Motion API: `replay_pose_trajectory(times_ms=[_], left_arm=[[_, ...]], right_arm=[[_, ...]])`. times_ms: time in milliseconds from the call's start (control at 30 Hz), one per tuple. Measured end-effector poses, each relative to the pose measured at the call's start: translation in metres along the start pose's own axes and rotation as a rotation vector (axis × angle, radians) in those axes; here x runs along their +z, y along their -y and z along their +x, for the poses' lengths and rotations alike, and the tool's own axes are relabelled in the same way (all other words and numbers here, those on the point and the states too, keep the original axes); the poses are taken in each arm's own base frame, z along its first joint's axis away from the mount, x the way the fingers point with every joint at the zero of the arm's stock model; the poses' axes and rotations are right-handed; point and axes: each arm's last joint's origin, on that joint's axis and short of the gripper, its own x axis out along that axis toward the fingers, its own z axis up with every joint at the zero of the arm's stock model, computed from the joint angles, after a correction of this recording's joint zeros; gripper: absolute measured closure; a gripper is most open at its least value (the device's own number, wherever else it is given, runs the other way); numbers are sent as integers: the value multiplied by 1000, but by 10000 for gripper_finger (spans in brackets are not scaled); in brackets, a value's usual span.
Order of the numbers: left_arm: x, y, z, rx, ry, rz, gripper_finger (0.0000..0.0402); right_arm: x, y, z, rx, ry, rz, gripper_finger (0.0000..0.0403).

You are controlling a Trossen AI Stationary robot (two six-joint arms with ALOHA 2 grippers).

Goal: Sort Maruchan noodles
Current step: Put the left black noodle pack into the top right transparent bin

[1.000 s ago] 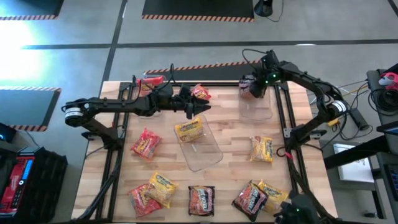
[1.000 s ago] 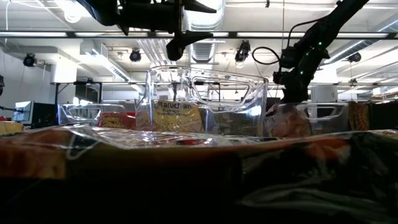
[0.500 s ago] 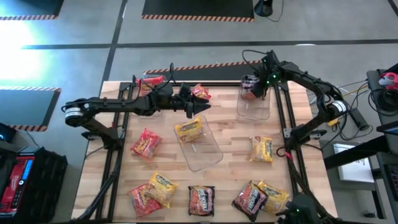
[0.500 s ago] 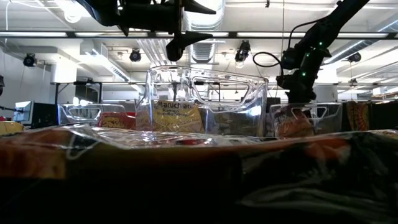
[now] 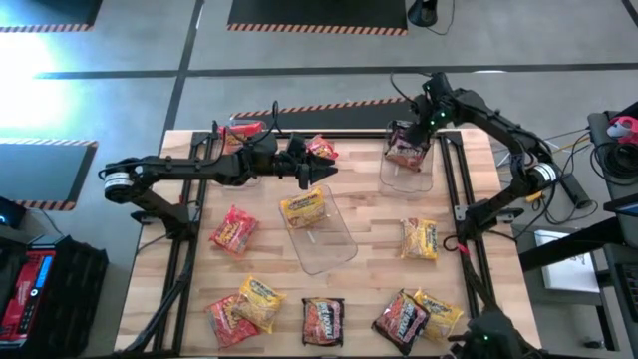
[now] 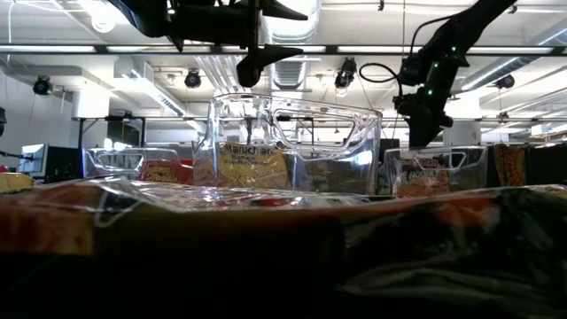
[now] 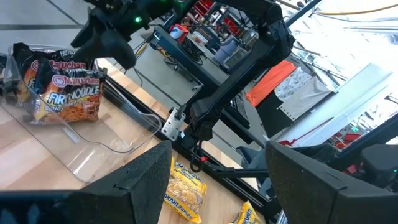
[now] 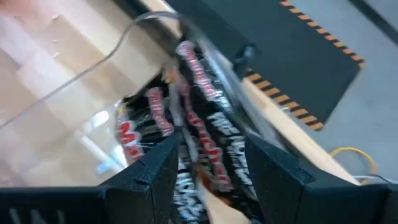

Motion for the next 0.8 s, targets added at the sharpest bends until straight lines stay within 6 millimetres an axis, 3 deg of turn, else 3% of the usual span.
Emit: replay_pose_trajectory(times_ms=[200,367,500,800], left_arm=[[0,0,0,0,-1,0,161],[0,0,0,1,-4,6,161],[-1,-2,0,11,-18,6,161],[-11,-9,-1,74,-126,-33,161]], right_arm=[[10,-1,-16,17,26,65,235],[17,-16,-30,213,65,122,245],[20,-38,-38,381,93,127,252],[21,-109,-57,515,70,43,260]])
